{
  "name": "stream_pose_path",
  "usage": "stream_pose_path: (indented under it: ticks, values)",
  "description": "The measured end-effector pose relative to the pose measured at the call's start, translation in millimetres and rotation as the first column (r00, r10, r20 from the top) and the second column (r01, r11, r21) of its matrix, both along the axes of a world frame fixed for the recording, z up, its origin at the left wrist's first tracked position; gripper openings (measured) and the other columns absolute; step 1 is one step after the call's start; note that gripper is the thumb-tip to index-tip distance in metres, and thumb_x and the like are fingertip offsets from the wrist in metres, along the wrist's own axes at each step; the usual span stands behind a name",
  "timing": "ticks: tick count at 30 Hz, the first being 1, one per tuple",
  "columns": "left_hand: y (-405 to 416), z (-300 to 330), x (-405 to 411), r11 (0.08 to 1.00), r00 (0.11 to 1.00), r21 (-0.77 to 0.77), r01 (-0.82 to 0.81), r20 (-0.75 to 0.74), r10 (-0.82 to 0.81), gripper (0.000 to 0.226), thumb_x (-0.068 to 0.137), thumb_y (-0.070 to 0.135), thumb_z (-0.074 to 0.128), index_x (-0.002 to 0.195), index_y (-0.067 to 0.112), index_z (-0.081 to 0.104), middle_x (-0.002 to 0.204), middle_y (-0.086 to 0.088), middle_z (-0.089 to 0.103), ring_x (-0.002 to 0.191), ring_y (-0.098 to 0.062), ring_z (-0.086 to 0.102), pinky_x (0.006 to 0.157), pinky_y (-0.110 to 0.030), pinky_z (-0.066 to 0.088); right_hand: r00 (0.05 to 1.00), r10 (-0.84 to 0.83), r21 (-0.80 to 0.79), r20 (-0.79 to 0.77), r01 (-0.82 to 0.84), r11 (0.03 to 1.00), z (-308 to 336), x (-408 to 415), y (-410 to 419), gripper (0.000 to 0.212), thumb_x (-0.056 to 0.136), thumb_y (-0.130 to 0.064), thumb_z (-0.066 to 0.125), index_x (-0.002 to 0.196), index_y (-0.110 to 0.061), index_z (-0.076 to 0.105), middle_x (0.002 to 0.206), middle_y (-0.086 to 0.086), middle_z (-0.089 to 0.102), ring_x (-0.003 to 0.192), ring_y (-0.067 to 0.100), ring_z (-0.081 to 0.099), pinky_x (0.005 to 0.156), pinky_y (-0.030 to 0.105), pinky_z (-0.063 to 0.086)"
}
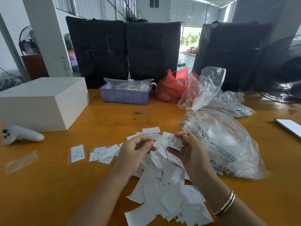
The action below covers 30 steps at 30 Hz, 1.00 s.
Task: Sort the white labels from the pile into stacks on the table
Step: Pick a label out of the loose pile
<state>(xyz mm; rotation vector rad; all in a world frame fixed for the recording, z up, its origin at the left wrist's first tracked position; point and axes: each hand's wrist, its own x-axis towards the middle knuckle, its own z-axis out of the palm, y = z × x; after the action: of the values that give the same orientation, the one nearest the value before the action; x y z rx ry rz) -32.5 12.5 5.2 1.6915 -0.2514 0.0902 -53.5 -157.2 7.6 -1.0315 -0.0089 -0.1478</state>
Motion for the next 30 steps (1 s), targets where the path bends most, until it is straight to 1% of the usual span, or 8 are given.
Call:
stream_pose_path:
  ticks: [3, 6, 8, 12, 18, 24, 27, 30]
  values:
    - [-0.2, -1.4, 1.2, 0.999, 1.0, 0.027, -0.017, 0.009, 0.017, 0.009, 0.088, 0.016, 0.066, 0.086, 0.024, 0.069, 0.073, 0.013, 0.073, 0.068, 0.004, 0.066, 0.058, -0.007, 0.047, 0.999, -0.025, -0.058, -0.034, 0.023, 0.998, -2.4, 2.2, 2.9, 0.038, 0.092, -0.006, 0.054, 0.061, -0.016, 0.073, 0.073, 0.002, 0.071, 0.072, 0.019, 0.071, 0.062, 0.028, 0.057]
    - [-0.2, -3.2, 2.9, 0.998, 0.999, 0.036, -0.049, -0.001, 0.049, 0.005, 0.085, 0.019, 0.07, 0.085, 0.024, 0.068, 0.074, 0.013, 0.073, 0.07, 0.005, 0.066, 0.057, -0.005, 0.046, 0.999, -0.004, -0.117, -0.052, -0.002, 0.993, -1.1, 1.3, 5.5, 0.006, 0.076, -0.017, 0.071, 0.074, -0.013, 0.076, 0.082, 0.007, 0.074, 0.082, 0.024, 0.073, 0.065, 0.025, 0.057]
    - [0.6, -4.1, 3.5, 0.997, 0.998, 0.042, -0.069, 0.0, 0.069, 0.005, 0.084, 0.022, 0.071, 0.087, 0.026, 0.069, 0.076, 0.014, 0.072, 0.073, 0.005, 0.066, 0.057, -0.004, 0.046, 0.998, -0.011, -0.147, -0.069, 0.0, 0.989, -3.9, 2.2, 3.8, 0.019, 0.069, -0.016, 0.076, 0.086, -0.01, 0.074, 0.084, 0.01, 0.074, 0.085, 0.026, 0.072, 0.067, 0.024, 0.057]
    - [1.5, -3.5, 3.4, 0.999, 0.999, 0.012, -0.051, -0.003, 0.051, 0.01, 0.086, 0.022, 0.069, 0.088, 0.031, 0.071, 0.082, 0.022, 0.072, 0.081, 0.009, 0.064, 0.059, -0.003, 0.045, 0.998, -0.044, -0.177, -0.055, 0.034, 0.984, -3.3, 2.4, 3.4, 0.028, 0.08, 0.002, 0.069, 0.103, -0.014, 0.066, 0.079, 0.013, 0.067, 0.079, 0.025, 0.072, 0.064, 0.024, 0.056]
    - [1.3, -3.9, 4.8, 0.999, 1.0, -0.033, -0.016, -0.02, 0.016, 0.011, 0.085, 0.02, 0.07, 0.084, 0.031, 0.072, 0.084, 0.025, 0.071, 0.085, 0.009, 0.065, 0.06, -0.003, 0.046, 0.998, -0.034, -0.166, -0.044, 0.026, 0.986, -1.5, 1.8, 2.0, 0.043, 0.081, 0.006, 0.065, 0.113, -0.022, 0.061, 0.085, 0.006, 0.075, 0.082, 0.026, 0.073, 0.061, 0.024, 0.056]
    - [1.5, -6.7, 7.0, 1.0, 1.0, -0.02, -0.02, -0.01, 0.02, 0.004, 0.082, 0.023, 0.073, 0.081, 0.026, 0.071, 0.078, 0.018, 0.071, 0.077, 0.006, 0.065, 0.059, -0.004, 0.045, 0.998, -0.018, -0.197, -0.059, 0.006, 0.98, 0.9, 0.6, 3.5, 0.02, 0.08, -0.002, 0.07, 0.084, -0.02, 0.077, 0.087, 0.006, 0.075, 0.076, 0.016, 0.071, 0.065, 0.022, 0.054]
    - [1.5, -7.0, 7.3, 0.999, 1.0, -0.049, -0.003, -0.021, 0.002, 0.003, 0.082, 0.022, 0.073, 0.083, 0.024, 0.071, 0.077, 0.015, 0.072, 0.073, 0.006, 0.065, 0.056, -0.005, 0.045, 0.998, -0.021, -0.234, -0.067, 0.005, 0.972, 1.3, 0.2, 2.9, 0.015, 0.079, -0.011, 0.072, 0.074, -0.024, 0.076, 0.081, -0.001, 0.073, 0.066, 0.006, 0.063, 0.063, 0.023, 0.045]
    - [0.6, -7.7, 7.0, 0.997, 0.999, -0.072, 0.022, -0.025, -0.024, 0.005, 0.081, 0.019, 0.073, 0.082, 0.023, 0.07, 0.07, 0.017, 0.07, 0.062, 0.009, 0.061, 0.053, -0.005, 0.043, 0.994, 0.001, -0.128, -0.11, -0.015, 0.992, 1.3, 1.2, 0.7, 0.018, 0.079, -0.004, 0.07, 0.071, -0.019, 0.072, 0.074, 0.0, 0.071, 0.057, 0.006, 0.057, 0.052, 0.018, 0.044]
